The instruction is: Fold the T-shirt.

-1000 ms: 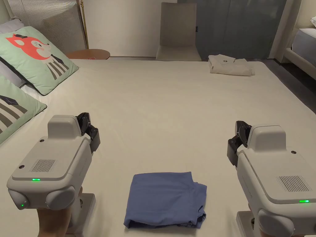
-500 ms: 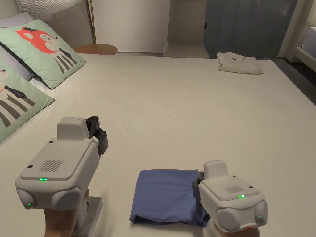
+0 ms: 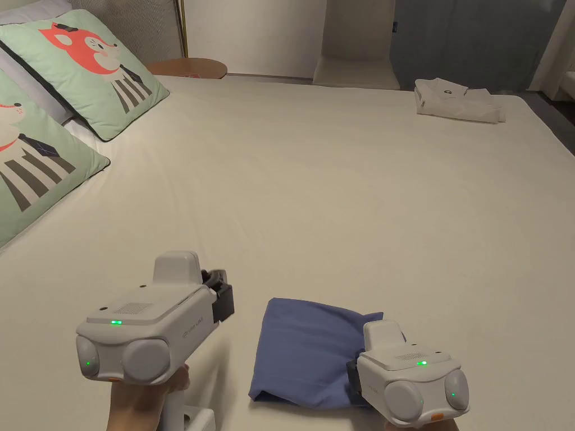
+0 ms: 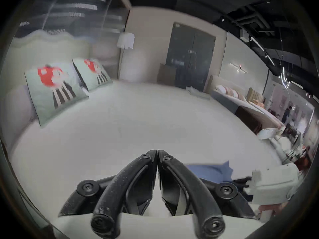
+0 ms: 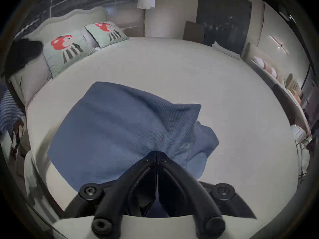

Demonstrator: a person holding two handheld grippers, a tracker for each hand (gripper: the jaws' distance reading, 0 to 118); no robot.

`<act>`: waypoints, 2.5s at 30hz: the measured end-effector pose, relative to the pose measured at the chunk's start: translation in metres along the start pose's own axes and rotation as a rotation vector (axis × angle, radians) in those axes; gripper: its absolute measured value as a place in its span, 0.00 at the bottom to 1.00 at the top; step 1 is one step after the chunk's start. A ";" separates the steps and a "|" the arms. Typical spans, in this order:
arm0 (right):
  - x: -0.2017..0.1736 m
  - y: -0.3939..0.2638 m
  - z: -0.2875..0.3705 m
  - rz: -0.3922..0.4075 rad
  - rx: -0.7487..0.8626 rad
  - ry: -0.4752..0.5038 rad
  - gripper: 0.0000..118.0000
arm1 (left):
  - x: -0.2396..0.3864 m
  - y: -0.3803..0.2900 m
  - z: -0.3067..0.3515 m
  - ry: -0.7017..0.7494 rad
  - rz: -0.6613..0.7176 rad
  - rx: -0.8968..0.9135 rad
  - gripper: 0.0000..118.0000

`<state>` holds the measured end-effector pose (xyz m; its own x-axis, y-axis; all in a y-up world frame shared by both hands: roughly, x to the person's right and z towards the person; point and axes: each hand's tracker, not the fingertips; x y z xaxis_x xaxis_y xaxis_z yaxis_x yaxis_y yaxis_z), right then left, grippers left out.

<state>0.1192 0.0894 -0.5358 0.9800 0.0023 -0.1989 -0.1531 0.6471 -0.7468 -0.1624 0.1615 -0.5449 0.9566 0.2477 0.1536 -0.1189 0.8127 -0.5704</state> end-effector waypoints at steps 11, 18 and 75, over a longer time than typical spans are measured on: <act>0.011 -0.005 -0.004 -0.061 0.013 0.040 0.01 | -0.020 -0.020 -0.073 -0.265 0.354 -0.482 0.92; 0.012 -0.006 -0.006 -0.074 0.016 0.054 0.01 | -0.031 -0.033 -0.113 -0.358 0.388 -0.618 0.45; -0.054 0.103 0.093 0.027 0.583 -0.031 0.01 | -0.228 0.149 0.052 0.416 -0.034 0.018 0.92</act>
<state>0.0620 0.2271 -0.5426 0.9814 0.0412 -0.1876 -0.0913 0.9593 -0.2671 -0.4119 0.2535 -0.6225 0.9856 -0.0106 -0.1686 -0.0862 0.8267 -0.5560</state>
